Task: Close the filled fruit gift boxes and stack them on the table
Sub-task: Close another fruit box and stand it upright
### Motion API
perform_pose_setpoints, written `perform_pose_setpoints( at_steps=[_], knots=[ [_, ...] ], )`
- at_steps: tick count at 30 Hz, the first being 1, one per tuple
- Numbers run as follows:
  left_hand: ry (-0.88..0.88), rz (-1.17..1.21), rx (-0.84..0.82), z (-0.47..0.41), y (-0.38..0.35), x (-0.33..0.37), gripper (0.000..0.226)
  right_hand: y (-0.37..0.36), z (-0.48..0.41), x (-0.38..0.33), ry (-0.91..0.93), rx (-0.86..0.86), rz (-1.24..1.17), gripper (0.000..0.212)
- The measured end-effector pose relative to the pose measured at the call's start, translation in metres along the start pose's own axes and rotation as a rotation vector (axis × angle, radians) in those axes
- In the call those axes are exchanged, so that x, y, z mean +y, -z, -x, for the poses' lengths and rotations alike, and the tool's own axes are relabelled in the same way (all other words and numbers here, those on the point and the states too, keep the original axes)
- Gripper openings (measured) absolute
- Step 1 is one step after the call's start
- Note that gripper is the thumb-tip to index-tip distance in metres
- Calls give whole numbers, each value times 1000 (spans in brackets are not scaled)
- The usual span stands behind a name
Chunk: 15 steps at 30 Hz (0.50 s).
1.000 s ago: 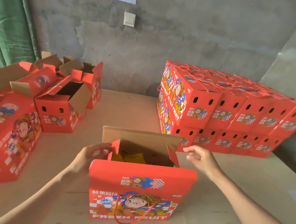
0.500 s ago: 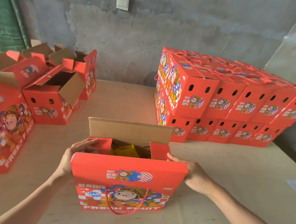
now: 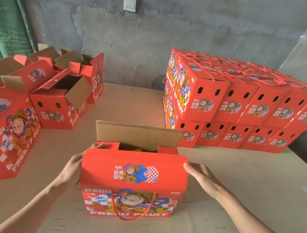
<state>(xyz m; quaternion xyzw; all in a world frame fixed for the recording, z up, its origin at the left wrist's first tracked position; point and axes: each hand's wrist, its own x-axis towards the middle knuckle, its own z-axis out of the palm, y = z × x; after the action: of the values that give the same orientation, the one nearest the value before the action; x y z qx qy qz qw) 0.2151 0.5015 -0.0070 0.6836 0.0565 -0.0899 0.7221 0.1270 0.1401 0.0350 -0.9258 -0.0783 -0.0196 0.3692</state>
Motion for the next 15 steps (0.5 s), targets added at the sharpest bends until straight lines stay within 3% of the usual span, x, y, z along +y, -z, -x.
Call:
perform_pose_setpoints(
  at_steps=[3, 5, 9, 15],
  knots=[
    [79, 120, -156, 4, 1, 3, 59, -17, -5, -8, -156, 178, -150, 25],
    [-66, 30, -154, 9, -5, 5, 46, -29, -8, -11, -141, 325, -138, 29],
    [-363, -301, 90, 19, -18, 2, 25, -54, -11, -14, -43, 504, 15, 22],
    [-361, -465, 258, 20, -21, 1, 25, -62, -15, -14, -54, 588, -54, 17]
  ],
)
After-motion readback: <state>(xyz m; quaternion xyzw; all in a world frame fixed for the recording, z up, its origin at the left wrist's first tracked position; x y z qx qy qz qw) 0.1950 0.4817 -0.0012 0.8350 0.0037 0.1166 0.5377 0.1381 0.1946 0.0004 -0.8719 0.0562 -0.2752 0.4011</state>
